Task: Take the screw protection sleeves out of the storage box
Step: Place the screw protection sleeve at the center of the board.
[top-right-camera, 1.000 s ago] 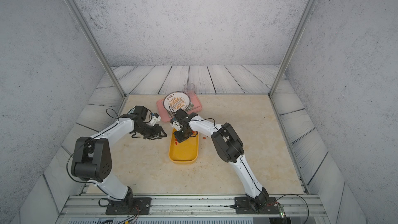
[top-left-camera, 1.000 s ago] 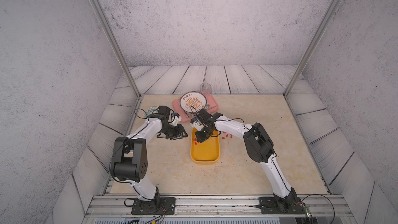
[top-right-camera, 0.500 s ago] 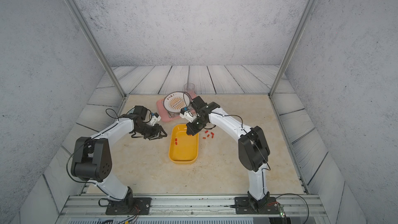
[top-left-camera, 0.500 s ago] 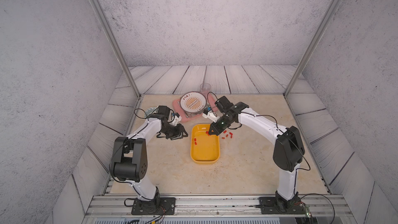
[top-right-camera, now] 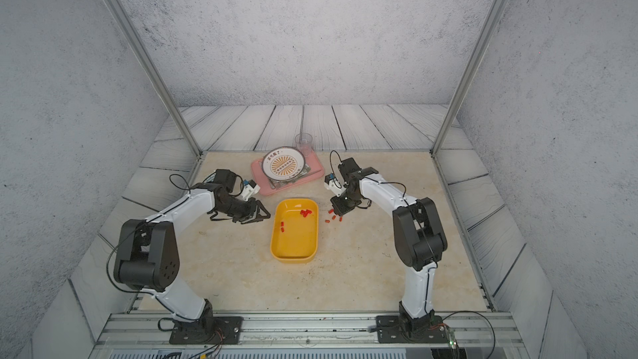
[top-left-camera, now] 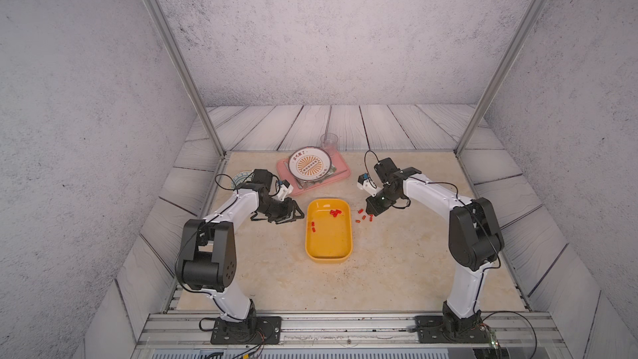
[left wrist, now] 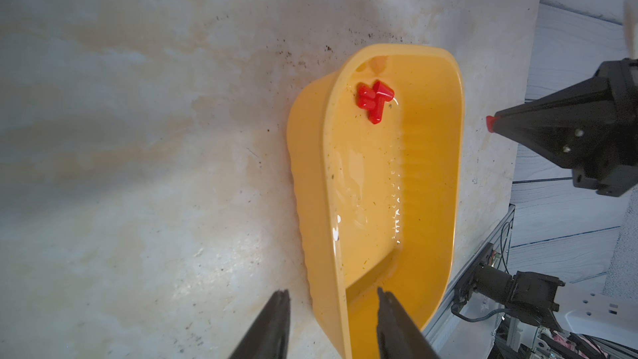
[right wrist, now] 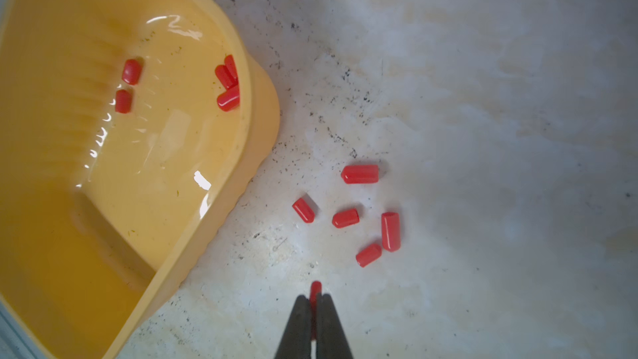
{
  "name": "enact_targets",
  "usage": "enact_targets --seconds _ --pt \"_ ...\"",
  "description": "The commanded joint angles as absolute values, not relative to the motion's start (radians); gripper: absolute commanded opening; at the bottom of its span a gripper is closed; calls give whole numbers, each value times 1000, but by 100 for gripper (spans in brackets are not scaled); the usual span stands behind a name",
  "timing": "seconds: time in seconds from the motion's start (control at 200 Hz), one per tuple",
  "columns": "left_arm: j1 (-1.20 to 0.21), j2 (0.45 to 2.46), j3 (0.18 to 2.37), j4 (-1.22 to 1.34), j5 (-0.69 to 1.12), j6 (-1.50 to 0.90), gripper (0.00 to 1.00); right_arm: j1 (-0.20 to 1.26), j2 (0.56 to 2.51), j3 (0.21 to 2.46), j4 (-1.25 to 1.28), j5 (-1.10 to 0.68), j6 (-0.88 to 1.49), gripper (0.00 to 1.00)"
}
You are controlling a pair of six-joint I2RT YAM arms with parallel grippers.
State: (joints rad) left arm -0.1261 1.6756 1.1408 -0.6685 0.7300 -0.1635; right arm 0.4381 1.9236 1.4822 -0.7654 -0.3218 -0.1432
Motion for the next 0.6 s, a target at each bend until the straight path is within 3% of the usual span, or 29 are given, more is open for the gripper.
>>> enact_targets --seconds 0.0,0.27,0.595 --pt "-123 1668 1160 -669 746 -152 46 449 1993 1499 -748 -314 -142 9" --pt "-124 1671 1163 -672 750 -152 46 468 2065 1495 -726 -297 -145 10" --pt "-123 1669 1165 -676 749 -152 46 467 2085 1505 -742 -287 -146 18"
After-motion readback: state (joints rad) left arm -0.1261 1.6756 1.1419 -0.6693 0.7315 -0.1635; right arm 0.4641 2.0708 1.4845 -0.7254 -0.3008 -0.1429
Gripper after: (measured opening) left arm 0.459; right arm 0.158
